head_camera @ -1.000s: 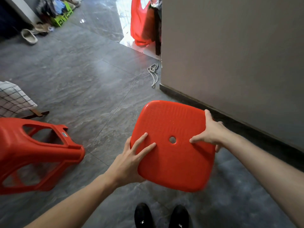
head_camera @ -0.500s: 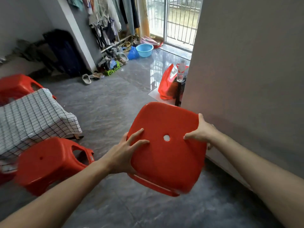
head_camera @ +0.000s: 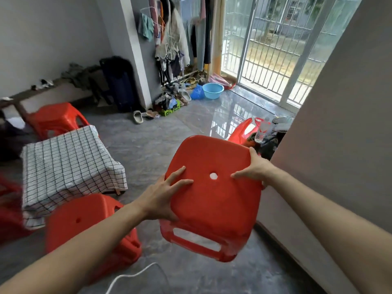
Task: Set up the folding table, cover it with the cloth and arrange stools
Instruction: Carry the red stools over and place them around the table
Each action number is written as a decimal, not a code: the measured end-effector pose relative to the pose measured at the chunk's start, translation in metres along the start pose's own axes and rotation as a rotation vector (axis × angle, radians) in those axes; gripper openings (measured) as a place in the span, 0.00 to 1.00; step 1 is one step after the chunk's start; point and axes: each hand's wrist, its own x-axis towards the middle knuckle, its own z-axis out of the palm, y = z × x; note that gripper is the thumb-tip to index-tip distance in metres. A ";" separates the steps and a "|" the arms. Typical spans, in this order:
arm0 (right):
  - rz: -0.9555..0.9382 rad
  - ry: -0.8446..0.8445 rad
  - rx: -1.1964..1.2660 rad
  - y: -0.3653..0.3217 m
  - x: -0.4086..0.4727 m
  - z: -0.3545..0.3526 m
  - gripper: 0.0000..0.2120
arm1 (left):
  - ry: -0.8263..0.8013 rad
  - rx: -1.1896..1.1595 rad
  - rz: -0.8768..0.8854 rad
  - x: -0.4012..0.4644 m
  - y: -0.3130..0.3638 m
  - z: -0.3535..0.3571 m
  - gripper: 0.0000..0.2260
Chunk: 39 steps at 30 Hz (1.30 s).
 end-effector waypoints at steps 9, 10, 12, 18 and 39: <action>-0.114 -0.012 0.012 -0.115 0.076 -0.001 0.57 | 0.008 -0.007 -0.067 0.041 -0.101 -0.054 0.49; -0.146 -0.009 -0.005 -0.126 0.087 -0.002 0.56 | 0.014 -0.007 -0.084 0.047 -0.111 -0.057 0.49; -0.178 -0.022 -0.031 -0.147 0.113 -0.002 0.54 | 0.014 -0.018 -0.114 0.059 -0.130 -0.063 0.49; -0.221 -0.128 -0.023 -0.215 0.212 -0.007 0.53 | 0.033 -0.045 -0.229 0.113 -0.189 -0.074 0.50; -0.574 -0.255 -0.256 -0.446 0.520 0.023 0.55 | 0.100 -0.065 -0.625 0.284 -0.400 -0.100 0.51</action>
